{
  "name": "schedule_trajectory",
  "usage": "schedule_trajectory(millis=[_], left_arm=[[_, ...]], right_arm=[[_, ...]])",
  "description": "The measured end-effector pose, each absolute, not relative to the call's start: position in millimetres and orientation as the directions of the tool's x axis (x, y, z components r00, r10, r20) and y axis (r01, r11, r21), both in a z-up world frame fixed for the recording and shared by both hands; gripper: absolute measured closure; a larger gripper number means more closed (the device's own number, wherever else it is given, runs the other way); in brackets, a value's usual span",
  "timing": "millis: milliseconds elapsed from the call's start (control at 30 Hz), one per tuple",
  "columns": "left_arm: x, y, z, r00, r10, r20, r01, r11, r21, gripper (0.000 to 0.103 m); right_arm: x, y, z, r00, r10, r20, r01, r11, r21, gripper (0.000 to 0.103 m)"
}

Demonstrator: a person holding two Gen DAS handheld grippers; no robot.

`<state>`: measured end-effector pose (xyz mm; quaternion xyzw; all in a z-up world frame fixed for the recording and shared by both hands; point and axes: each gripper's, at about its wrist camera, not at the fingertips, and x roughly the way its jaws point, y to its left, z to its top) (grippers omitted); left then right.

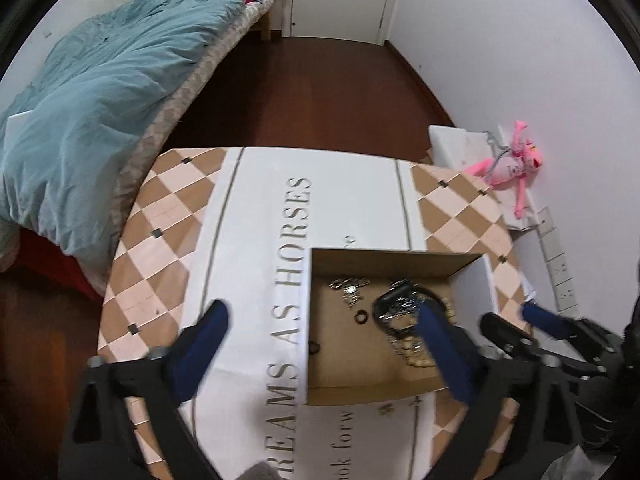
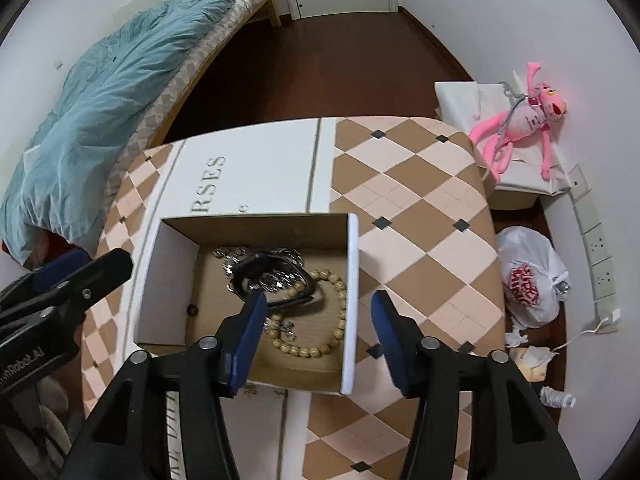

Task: Organize jewelry
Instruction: 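Carry the watch band and ring into the white box and release, then withdraw both tools from the box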

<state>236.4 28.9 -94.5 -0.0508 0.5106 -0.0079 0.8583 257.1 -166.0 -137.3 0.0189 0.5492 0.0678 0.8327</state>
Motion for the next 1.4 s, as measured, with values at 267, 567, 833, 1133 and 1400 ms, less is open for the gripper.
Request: schedule_trajectory(millis=[267,567,833,1133,1400], left_arm=[[219,25,-114,0.478,0.023,-0.878,-0.044,0.999,0.002,0.003],[203,26,-109,0.496,0.042,-0.867,-0.060,0.998,0.014,0.003],[170,19,-77,0.587,0.083,-0.805,-0.080,0.996,0.044,0.003],[140,15,-45,0.629,0.046,-0.776,-0.064,0.998,0.007,0.003],[114,12,-15,0.671,0.035,-0.740,-0.046,0.999,0.005,0.003]], right_arm=[[242,-163,-159,0.348,0.059,-0.935,-0.099,0.995,0.026,0.008],[227,-171,-149,0.382,0.037,-0.923,-0.071,0.997,0.011,0.008],[198,-178,-119,0.464,-0.003,-0.886,-0.035,0.999,-0.022,0.002],[160,-185,-63,0.574,-0.017,-0.818,-0.013,0.999,-0.029,0.002],[126,-184,-30,0.648,-0.030,-0.761,0.008,0.999,-0.033,0.001]])
